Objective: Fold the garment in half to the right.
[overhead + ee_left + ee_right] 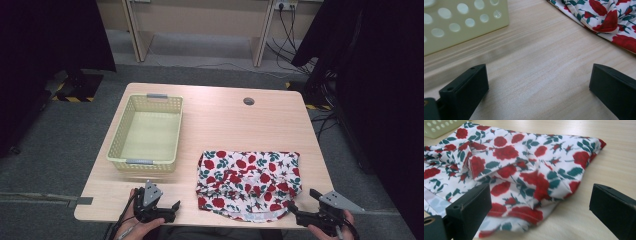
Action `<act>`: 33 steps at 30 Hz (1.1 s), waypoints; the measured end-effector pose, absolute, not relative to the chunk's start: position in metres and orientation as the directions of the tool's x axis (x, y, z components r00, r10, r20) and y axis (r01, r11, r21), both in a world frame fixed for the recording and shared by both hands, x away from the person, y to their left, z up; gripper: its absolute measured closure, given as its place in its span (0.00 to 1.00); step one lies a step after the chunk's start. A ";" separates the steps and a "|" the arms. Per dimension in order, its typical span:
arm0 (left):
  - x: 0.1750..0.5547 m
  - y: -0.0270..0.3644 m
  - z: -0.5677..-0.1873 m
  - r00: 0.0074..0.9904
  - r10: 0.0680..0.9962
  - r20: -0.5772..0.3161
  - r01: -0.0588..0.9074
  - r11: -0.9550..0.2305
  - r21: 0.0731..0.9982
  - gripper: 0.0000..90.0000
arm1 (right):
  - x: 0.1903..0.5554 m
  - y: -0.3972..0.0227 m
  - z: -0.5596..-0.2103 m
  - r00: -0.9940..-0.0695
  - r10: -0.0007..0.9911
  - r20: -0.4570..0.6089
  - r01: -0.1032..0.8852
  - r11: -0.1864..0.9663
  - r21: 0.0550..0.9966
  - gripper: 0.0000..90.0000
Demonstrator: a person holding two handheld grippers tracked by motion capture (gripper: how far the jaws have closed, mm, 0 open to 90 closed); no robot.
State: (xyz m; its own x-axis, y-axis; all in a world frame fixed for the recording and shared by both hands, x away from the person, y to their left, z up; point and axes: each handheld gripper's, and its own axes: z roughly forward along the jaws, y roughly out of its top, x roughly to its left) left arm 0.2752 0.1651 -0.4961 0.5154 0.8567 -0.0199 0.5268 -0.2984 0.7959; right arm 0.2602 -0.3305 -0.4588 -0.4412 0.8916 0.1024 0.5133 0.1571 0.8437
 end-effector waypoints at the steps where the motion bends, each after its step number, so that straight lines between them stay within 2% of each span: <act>1: 0.275 0.165 -0.496 0.515 0.857 -0.020 0.527 -0.298 0.796 0.01 | 0.262 -0.328 -0.458 -0.444 0.890 0.101 0.510 0.158 0.845 0.05; 6: 0.275 0.166 -0.496 0.520 0.854 -0.020 0.526 -0.301 0.796 0.01 | 0.275 -0.317 -0.456 -0.450 0.884 0.126 0.512 0.140 0.847 0.06; 16: 0.276 0.166 -0.496 0.523 0.852 -0.020 0.529 -0.306 0.792 0.01 | 0.301 -0.290 -0.445 -0.476 0.877 0.059 0.497 0.213 0.841 0.06; 27: 0.275 0.166 -0.495 0.528 0.849 -0.020 0.528 -0.310 0.790 0.01 | 0.326 -0.259 -0.453 -0.505 0.862 0.037 0.546 0.286 0.787 0.08; 33: 0.275 0.166 -0.495 0.529 0.848 -0.020 0.528 -0.311 0.790 0.01 | 0.337 -0.250 -0.469 -0.515 0.856 0.030 0.601 0.336 0.725 0.08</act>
